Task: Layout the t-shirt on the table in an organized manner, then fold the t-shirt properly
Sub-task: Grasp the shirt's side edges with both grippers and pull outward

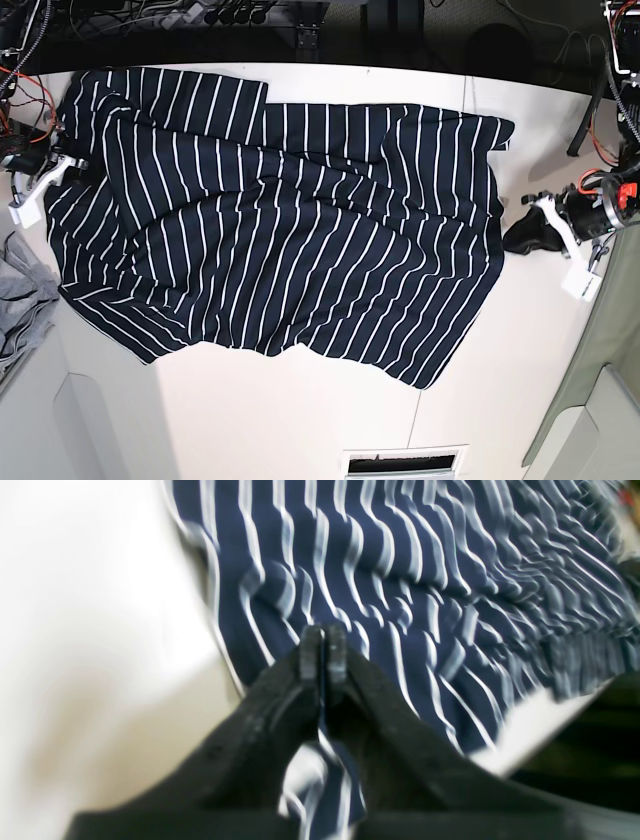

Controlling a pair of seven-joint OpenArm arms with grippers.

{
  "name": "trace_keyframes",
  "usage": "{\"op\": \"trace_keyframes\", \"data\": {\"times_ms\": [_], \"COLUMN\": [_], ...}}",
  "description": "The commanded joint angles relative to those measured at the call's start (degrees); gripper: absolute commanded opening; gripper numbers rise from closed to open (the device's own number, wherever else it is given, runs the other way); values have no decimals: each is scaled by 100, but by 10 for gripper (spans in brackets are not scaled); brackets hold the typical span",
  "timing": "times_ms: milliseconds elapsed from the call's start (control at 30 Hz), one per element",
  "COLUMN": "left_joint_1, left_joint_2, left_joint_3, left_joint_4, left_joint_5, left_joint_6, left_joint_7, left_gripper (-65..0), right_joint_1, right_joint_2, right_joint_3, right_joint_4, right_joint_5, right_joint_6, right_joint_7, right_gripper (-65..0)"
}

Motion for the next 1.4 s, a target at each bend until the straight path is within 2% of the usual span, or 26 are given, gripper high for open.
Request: {"op": "trace_keyframes", "data": {"times_ms": [0,67,167,267,400,467,567,667,767,933,1033,1200,1300,1367], "left_joint_1": [-293,-673,-1211,-1784,-2505,-2806,-3169,-3346,-3394,-3456,-3451,-3388,-3237,-3097], "left_joint_2": [-31,103,313,568,916,1043,1014,826,575,420,417,306,70,-131], "left_joint_3": [125,557,1331,2000,2503,2564,2562,2562,2562,2562,2562,2562,2555,2555], "left_joint_4": [83,0,-439,-1360,-2986,-3799,-4760,-5130,-5125,-5123,-5095,-4553,-3921,-3473], "left_joint_5": [118,826,1832,2568,3156,3405,3534,3676,3683,3679,3528,2304,1497,1244], "left_joint_6": [-54,31,614,1025,1325,1338,1408,1657,1755,1759,1458,745,660,662], "left_joint_7": [-313,-754,-1316,-1620,-1840,-1867,-1880,-1869,-1823,-1620,-1381,-562,-413,-409], "left_gripper": [-650,-650,-650,-650,-650,-650,-650,-650,-650,-650,-650,-650,-650,-650], "right_joint_1": [195,315,387,387,385,385,389,389,389,479,627,903,1005,1025], "right_joint_2": [31,-118,-337,-514,-629,-625,-627,-627,-627,-629,-629,-682,-798,-905], "right_joint_3": [-79,-234,-413,-542,-566,-566,-566,-566,-566,-564,-564,-566,-573,-621], "right_joint_4": [85,85,85,85,85,85,85,85,85,85,85,85,85,85], "right_joint_5": [85,4,-114,-190,-232,-234,-229,-232,-227,-229,-219,-186,-212,-286], "right_joint_6": [48,44,44,44,44,44,44,44,44,42,44,44,46,48], "right_joint_7": [181,192,192,195,195,192,201,258,345,409,411,409,411,413], "right_gripper": [-650,-650,-650,-650,-650,-650,-650,-650,-650,-650,-650,-650,-650,-650]}}
